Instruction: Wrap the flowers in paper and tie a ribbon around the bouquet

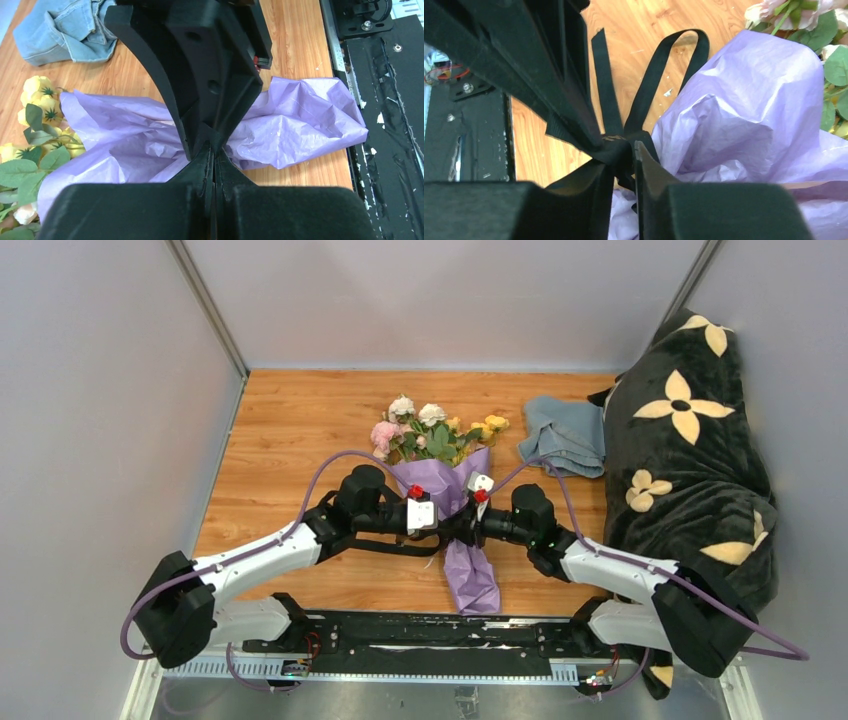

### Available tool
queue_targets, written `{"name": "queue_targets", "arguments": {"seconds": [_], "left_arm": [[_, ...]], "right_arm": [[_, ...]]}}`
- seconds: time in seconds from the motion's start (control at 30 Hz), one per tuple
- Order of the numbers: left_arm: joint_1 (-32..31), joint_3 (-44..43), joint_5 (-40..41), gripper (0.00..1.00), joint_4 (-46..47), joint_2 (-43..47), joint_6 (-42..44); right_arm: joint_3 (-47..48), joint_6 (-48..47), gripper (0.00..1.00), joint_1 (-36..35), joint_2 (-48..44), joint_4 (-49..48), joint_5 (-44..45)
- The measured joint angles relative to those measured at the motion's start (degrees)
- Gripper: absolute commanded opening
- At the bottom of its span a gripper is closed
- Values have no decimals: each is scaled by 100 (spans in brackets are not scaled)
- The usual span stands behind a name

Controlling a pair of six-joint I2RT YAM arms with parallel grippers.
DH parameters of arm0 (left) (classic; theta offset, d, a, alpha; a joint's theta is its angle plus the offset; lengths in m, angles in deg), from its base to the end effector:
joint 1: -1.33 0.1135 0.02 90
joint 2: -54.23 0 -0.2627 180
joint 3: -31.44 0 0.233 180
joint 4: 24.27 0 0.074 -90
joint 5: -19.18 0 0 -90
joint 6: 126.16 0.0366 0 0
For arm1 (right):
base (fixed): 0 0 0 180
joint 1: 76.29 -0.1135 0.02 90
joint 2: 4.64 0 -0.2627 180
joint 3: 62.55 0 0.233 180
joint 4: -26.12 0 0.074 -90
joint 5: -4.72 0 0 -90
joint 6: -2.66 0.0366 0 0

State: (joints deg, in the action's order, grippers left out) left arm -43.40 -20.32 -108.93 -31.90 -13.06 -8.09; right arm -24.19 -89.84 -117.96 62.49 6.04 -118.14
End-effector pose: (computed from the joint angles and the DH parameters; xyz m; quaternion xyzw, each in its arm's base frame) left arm 0.1529 -0.1833 0.2530 0.6129 0.5283 -0.3450 0.4756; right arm 0.1554 0.1649 0.2276 -0.4443 0.6050 0.4116 0.5168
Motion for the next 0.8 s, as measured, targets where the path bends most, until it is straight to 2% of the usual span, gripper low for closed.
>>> {"name": "queue_targets", "arguments": {"seconds": [0.03, 0.1, 0.13, 0.2, 0.23, 0.27, 0.3, 0.37, 0.47, 0.5, 0.53, 0.6, 0.67, 0.7, 0.73, 0.8], "left_arm": [[0, -2, 0, 0, 9, -2, -31], [0, -2, 2, 0, 22, -7, -92], [2, -2, 7, 17, 24, -11, -127], [2, -44, 92, 62, -17, -11, -267], [15, -92, 168, 77, -66, -11, -328], [44, -186, 247, 88, -195, -11, -387], [83, -291, 330, 93, -345, -13, -435], [372, -662, 535, 93, -828, -17, -708], [1283, -1362, 857, 72, -1606, -116, -1182], [1552, -1539, 970, 56, -1803, -190, -1270], [2017, -1926, 1158, 49, -2225, -393, -1401], [2691, -2688, 1421, 44, -2924, -935, -1447], [3132, -3672, 1652, 48, -3762, -1731, -1290], [3259, -4234, 1781, 54, -4214, -2214, -1172], [3298, -4551, 1843, 65, -4465, -2503, -1106], [3279, -4883, 1902, 76, -4782, -2986, -1036]], "right_arm": [[0, 66, 4, -4, 13, -101, 61], [0, 114, 0, -11, 20, -212, 153], [-2, 140, 0, -13, 20, -240, 190], [-2, 164, 0, -17, 17, -236, 258], [-2, 162, 0, -17, 11, -214, 295], [-2, 160, 0, -17, -4, -170, 326], [-2, 160, 0, -17, -26, -111, 339], [-2, 144, 0, -17, -70, 13, 358], [0, 131, 0, -17, -79, 131, 361], [0, 127, 0, -17, -79, 164, 361], [0, 118, 0, -17, -79, 208, 356], [15, 94, 0, -17, -72, 267, 348], [55, 42, 0, -17, -48, 358, 328], [96, 0, 0, -17, -31, 428, 317], [131, -26, 0, -17, -13, 481, 308], [184, -79, 0, -17, -2, 560, 284]]}}
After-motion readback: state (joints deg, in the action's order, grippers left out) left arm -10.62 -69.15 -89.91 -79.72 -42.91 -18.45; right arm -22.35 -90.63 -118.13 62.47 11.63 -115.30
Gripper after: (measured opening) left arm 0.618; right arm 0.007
